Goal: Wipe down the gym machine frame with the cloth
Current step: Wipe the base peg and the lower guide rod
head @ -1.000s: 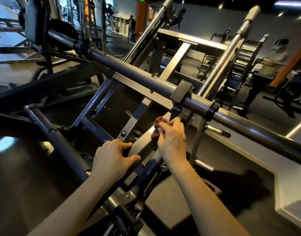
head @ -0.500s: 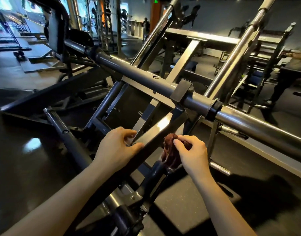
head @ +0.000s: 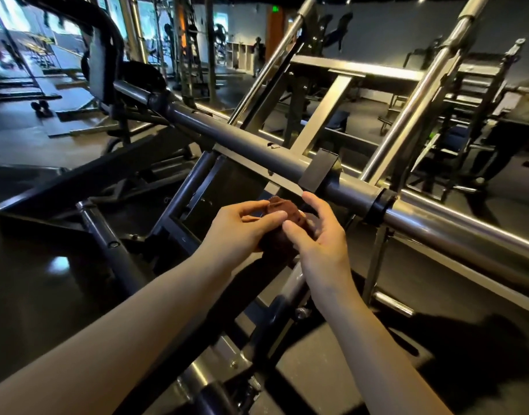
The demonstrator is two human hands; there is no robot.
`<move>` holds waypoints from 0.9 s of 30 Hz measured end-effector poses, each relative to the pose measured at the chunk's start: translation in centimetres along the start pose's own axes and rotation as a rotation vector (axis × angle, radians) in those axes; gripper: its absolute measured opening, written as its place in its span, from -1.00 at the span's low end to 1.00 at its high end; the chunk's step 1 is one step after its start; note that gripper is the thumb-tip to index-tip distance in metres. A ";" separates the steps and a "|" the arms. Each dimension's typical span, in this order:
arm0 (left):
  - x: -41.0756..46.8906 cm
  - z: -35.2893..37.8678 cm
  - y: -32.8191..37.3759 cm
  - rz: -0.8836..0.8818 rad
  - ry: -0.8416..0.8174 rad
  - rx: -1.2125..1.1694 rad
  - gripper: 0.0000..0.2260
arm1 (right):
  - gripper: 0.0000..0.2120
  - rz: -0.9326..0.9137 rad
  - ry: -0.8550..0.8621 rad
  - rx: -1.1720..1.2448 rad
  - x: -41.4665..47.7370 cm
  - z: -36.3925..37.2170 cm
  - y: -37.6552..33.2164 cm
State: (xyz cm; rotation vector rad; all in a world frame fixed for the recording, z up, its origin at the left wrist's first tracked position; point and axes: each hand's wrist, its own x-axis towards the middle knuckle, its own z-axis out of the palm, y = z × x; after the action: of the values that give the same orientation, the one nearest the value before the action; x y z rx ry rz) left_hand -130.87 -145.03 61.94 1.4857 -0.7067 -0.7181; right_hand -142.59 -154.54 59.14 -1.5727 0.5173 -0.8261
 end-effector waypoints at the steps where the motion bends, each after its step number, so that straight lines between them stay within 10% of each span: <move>1: 0.5 -0.1 0.1 0.014 0.009 -0.007 -0.69 | -0.51 0.005 0.000 0.030 0.1 0.1 -0.2; 10: 5.6 -4.2 1.2 0.044 -0.153 0.181 -0.71 | -0.85 0.046 0.106 -0.170 2.4 0.0 -1.3; 27: 12.3 -0.7 -4.9 -0.074 -0.276 0.112 -0.85 | -0.41 0.291 0.260 -0.554 3.1 2.5 4.2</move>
State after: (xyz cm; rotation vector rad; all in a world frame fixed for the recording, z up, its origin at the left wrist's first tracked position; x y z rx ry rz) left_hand -122.72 -154.09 56.78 1.5366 -0.9173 -0.9654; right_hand -138.22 -155.93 55.61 -1.8337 1.2140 -0.6970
